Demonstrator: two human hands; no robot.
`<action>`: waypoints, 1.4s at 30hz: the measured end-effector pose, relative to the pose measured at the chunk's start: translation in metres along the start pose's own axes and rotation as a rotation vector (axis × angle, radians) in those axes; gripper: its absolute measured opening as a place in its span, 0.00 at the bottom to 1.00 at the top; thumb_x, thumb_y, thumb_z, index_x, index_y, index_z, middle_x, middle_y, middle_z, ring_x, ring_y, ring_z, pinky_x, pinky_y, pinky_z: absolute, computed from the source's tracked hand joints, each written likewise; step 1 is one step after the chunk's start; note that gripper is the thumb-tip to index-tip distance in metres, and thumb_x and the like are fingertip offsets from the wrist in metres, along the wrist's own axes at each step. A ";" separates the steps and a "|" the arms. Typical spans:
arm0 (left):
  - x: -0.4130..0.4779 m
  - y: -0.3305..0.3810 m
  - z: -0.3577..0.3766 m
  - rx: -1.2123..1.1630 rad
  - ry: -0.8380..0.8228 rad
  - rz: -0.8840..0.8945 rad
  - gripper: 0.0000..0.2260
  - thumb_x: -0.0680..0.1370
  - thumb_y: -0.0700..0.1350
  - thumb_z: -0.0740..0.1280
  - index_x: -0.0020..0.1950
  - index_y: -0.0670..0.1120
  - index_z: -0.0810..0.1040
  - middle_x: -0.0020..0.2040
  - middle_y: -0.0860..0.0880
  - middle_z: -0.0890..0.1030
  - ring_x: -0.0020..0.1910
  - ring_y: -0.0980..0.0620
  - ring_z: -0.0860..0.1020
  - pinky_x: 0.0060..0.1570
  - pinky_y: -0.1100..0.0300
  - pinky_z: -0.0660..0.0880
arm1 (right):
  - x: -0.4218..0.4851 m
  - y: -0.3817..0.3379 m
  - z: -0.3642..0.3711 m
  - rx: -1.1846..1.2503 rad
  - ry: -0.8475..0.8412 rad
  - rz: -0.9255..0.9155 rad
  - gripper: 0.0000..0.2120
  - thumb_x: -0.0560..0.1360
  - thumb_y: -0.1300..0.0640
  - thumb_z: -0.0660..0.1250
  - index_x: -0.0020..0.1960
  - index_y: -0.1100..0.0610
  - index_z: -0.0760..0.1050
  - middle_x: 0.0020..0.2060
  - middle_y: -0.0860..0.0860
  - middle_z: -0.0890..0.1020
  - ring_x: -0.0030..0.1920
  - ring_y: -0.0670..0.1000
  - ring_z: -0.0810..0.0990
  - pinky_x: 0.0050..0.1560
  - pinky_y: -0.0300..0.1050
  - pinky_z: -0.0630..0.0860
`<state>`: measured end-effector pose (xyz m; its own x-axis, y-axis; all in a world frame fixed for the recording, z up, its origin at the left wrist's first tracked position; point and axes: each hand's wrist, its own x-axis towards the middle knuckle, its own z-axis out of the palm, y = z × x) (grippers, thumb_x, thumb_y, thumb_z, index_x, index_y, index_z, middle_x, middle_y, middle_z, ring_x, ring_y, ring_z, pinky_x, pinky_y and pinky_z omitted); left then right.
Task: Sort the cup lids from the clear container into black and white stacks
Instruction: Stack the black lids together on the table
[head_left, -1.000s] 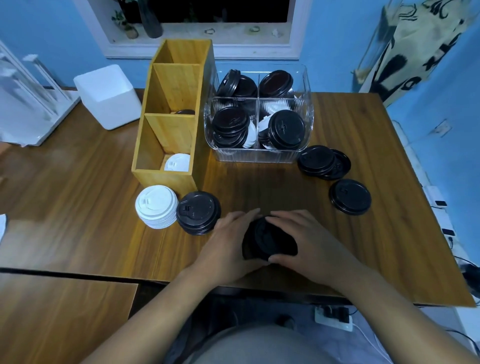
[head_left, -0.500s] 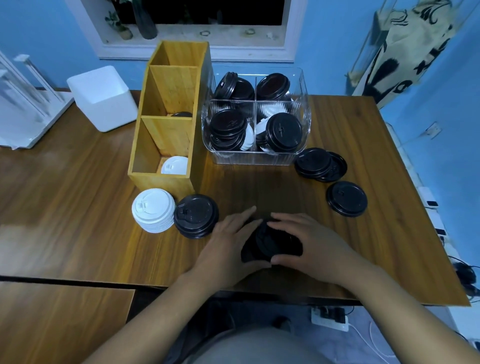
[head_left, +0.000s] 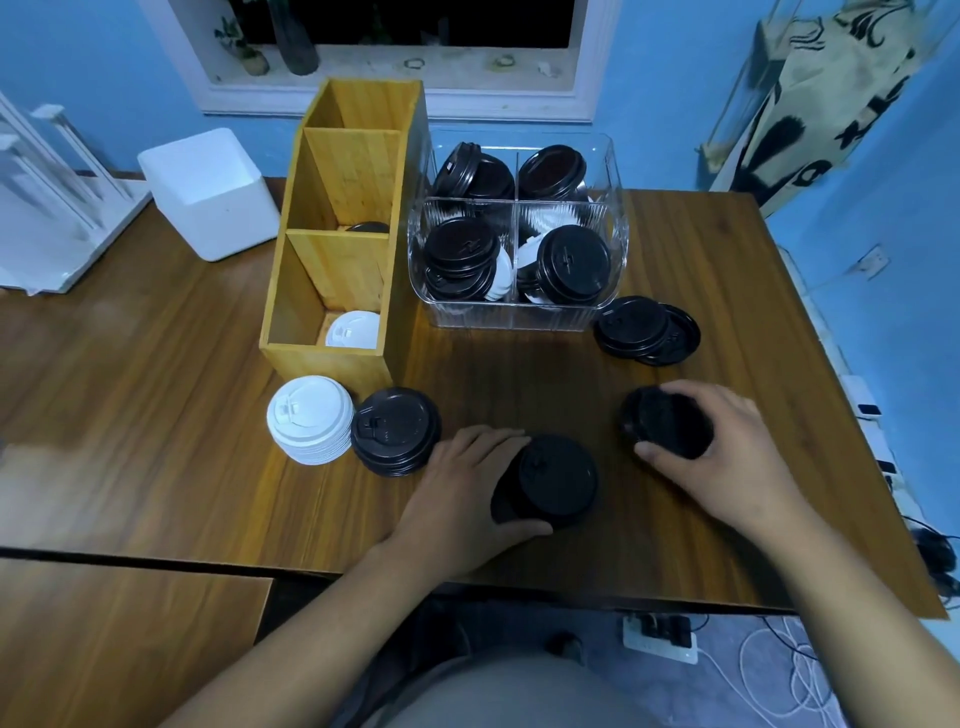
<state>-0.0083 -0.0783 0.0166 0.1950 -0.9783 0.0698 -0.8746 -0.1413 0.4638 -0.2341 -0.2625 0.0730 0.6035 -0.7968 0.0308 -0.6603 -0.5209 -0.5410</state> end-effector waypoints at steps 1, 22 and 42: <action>0.000 0.000 0.000 0.001 0.003 -0.003 0.41 0.70 0.74 0.67 0.77 0.54 0.67 0.74 0.59 0.70 0.74 0.55 0.64 0.73 0.53 0.63 | -0.010 -0.016 0.005 0.040 -0.003 -0.034 0.33 0.66 0.41 0.78 0.67 0.44 0.72 0.62 0.40 0.74 0.65 0.44 0.65 0.64 0.44 0.65; 0.002 0.002 -0.003 0.011 -0.052 -0.003 0.44 0.70 0.75 0.65 0.80 0.53 0.63 0.74 0.58 0.69 0.74 0.55 0.61 0.71 0.56 0.58 | -0.023 -0.055 0.075 0.030 -0.149 -0.204 0.32 0.68 0.34 0.71 0.69 0.43 0.72 0.65 0.37 0.69 0.66 0.42 0.64 0.61 0.41 0.70; 0.001 0.002 -0.003 -0.026 -0.011 -0.026 0.41 0.70 0.73 0.68 0.77 0.55 0.66 0.71 0.60 0.71 0.73 0.55 0.63 0.70 0.57 0.62 | 0.114 -0.015 0.011 -0.215 0.079 -0.133 0.35 0.72 0.50 0.74 0.75 0.51 0.64 0.62 0.52 0.80 0.65 0.57 0.74 0.72 0.57 0.65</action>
<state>-0.0086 -0.0787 0.0206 0.2125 -0.9760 0.0480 -0.8573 -0.1627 0.4884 -0.1501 -0.3423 0.0759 0.6605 -0.7337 0.1595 -0.6621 -0.6693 -0.3371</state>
